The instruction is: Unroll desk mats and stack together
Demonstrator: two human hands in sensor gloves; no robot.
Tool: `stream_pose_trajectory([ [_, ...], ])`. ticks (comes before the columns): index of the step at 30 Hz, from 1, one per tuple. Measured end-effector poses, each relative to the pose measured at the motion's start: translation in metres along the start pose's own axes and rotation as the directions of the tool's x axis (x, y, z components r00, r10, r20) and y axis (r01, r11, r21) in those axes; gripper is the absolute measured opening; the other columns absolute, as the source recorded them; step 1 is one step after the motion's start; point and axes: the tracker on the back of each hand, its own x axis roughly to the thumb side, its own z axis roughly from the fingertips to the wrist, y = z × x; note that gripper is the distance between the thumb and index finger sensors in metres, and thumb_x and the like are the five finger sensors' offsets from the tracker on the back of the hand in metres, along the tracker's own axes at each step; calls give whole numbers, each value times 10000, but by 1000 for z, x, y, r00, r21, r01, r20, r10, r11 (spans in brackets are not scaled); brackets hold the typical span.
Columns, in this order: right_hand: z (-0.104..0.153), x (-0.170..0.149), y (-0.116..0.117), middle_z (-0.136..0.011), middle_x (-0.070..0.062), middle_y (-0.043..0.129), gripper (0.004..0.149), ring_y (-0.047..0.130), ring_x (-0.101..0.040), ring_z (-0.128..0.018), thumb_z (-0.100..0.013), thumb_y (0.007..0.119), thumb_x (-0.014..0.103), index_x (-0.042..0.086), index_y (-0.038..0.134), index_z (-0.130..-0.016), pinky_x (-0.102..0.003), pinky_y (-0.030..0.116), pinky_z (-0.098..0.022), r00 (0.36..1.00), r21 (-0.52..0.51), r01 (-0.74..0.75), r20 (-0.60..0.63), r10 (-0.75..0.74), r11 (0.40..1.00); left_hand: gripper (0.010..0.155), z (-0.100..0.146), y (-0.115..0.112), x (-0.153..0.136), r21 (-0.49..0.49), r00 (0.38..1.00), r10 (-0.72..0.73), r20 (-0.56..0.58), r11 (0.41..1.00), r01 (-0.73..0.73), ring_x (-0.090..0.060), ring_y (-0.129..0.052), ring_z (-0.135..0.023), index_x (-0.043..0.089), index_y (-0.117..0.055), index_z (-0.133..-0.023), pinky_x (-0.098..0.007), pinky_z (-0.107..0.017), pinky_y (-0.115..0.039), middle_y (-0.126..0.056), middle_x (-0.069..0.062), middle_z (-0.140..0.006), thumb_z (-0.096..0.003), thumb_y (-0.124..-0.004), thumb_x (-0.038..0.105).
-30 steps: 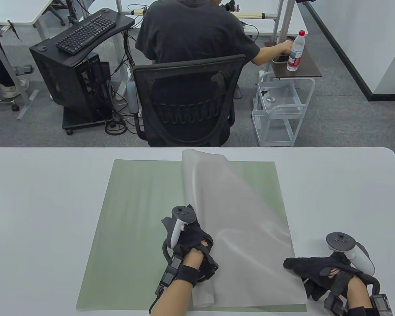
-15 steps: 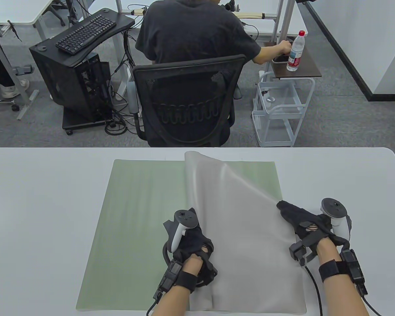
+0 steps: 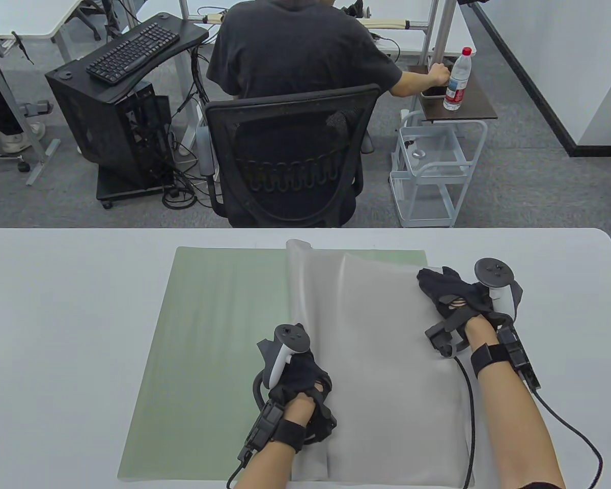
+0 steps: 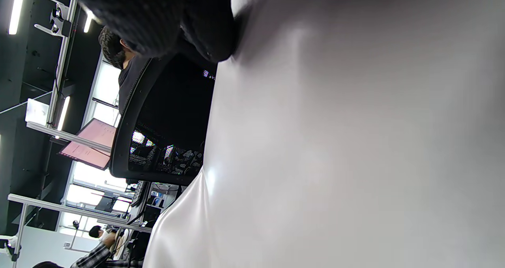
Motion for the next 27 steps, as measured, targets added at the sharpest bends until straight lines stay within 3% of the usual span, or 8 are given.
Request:
stream_pose_trajectory([
  [11, -39, -19, 3, -1152, -117, 284, 509, 302, -436, -1032, -490, 778, 349, 152, 732, -957, -636, 331, -710, 998, -32, 9, -60, -11, 999, 1003, -2, 4, -2, -63, 1000, -10, 11, 998, 11, -126, -626, -785, 441, 62, -919, -273, -562, -724, -110, -97, -1101, -493, -843, 362],
  [20, -58, -14, -7, -1166, -36, 270, 526, 249, -368, -1059, -505, 773, 335, 127, 675, -978, -621, 297, -726, 972, -27, 235, 5, -235, 972, 1005, -4, 7, -7, -99, 999, 17, 32, 995, -14, -106, -623, -777, 437, 59, -922, -253, -552, -726, -105, -90, -1097, -488, -846, 373],
  [24, -69, -17, -3, -1162, 82, 266, 552, 207, -313, -1066, -504, 779, 292, 65, 627, -983, -610, 252, -729, 989, 30, 142, -53, -140, 989, 1001, -3, 4, -1, -82, 996, -84, 29, 993, 86, -97, -608, -778, 442, 59, -920, -242, -552, -724, -92, -81, -1096, -489, -842, 380],
  [27, -74, -16, 8, -1156, 101, 255, 592, 194, -306, -1063, -488, 801, 266, 82, 585, -1007, -604, 219, -728, 995, -1, -67, -74, 67, 998, 1001, -3, 4, 0, -85, 997, -76, 21, 993, 78, -93, -608, -777, 441, 60, -920, -241, -553, -723, -94, -74, -1097, -489, -841, 381],
])
